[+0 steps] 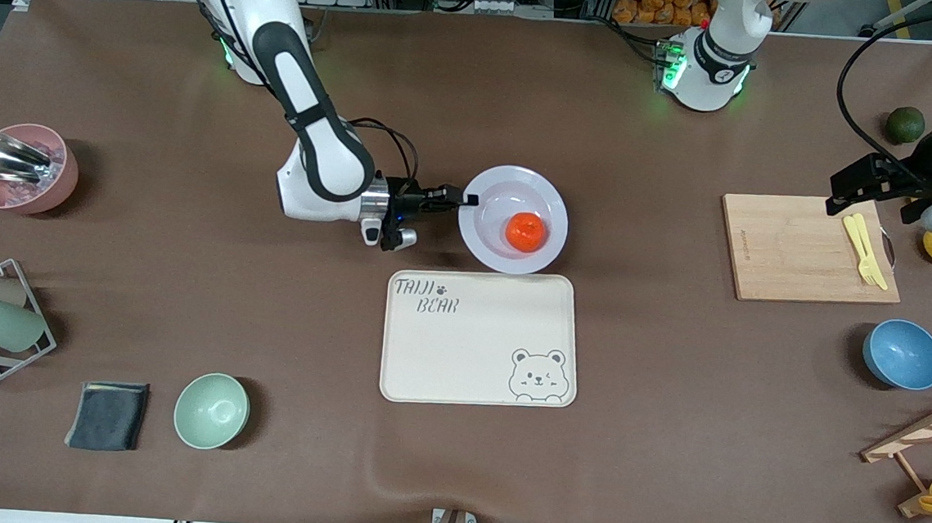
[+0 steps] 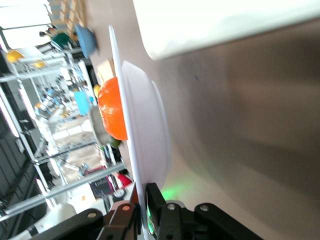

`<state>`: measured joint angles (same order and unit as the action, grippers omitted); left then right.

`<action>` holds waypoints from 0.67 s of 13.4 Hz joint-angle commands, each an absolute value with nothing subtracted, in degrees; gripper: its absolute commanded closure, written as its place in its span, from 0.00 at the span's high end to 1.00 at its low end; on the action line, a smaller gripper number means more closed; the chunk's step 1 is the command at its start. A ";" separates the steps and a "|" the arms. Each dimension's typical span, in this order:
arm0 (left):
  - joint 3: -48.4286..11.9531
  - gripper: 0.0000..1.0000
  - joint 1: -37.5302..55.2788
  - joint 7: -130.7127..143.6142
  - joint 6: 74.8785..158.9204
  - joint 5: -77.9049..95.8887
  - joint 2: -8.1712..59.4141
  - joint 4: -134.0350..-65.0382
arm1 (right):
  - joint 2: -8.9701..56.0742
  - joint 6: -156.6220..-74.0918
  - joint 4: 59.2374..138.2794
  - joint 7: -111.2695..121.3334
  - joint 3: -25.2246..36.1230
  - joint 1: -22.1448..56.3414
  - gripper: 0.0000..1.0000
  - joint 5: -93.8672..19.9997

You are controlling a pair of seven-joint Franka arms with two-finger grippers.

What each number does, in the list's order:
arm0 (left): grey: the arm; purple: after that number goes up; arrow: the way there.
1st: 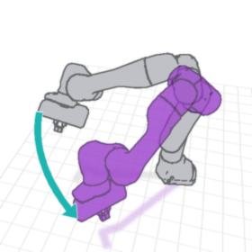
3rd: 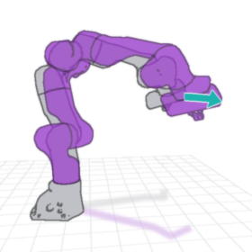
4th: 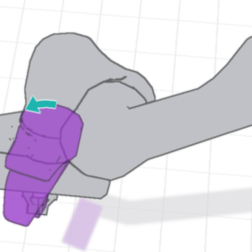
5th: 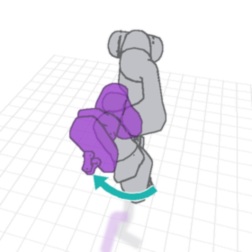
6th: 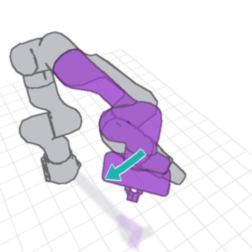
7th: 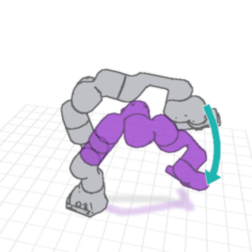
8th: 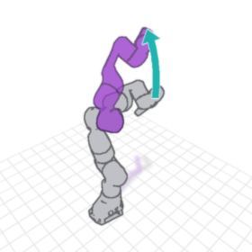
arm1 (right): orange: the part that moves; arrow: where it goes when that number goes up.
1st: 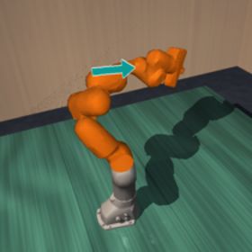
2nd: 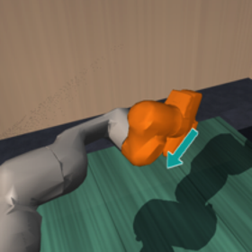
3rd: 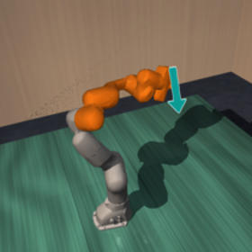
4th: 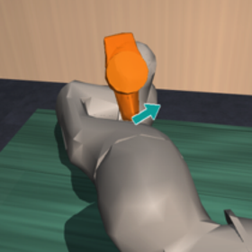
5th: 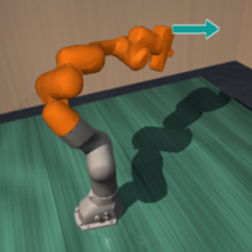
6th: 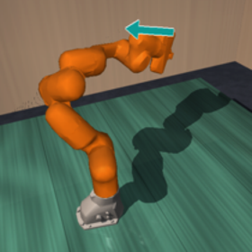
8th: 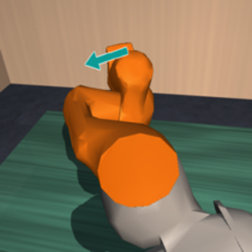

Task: Place orange and plate with both arms
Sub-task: 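Lift the plate with the right gripper and lower it onto the tray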

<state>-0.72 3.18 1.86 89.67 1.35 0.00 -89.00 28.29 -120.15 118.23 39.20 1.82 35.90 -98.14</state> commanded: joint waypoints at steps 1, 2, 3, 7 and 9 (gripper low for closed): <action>-0.62 1.00 3.16 1.14 88.86 1.49 -0.44 -89.21 | 29.87 -120.06 114.28 40.61 1.23 32.44 0.00 -101.60; -0.62 1.00 3.08 1.23 88.86 1.49 -0.44 -89.38 | 31.71 -120.15 111.91 40.34 1.23 31.30 0.00 -101.69; -0.53 1.00 2.99 1.06 88.07 1.49 -0.53 -89.38 | 33.82 -120.23 109.36 40.17 1.23 30.25 0.00 -101.78; -0.35 1.00 2.81 1.06 87.10 1.58 -0.35 -89.38 | 40.77 -120.32 101.18 40.08 1.23 27.60 0.00 -102.13; -0.26 1.00 2.72 0.70 87.10 1.49 0.35 -89.30 | 43.40 -120.32 98.63 40.17 1.23 26.29 0.00 -102.04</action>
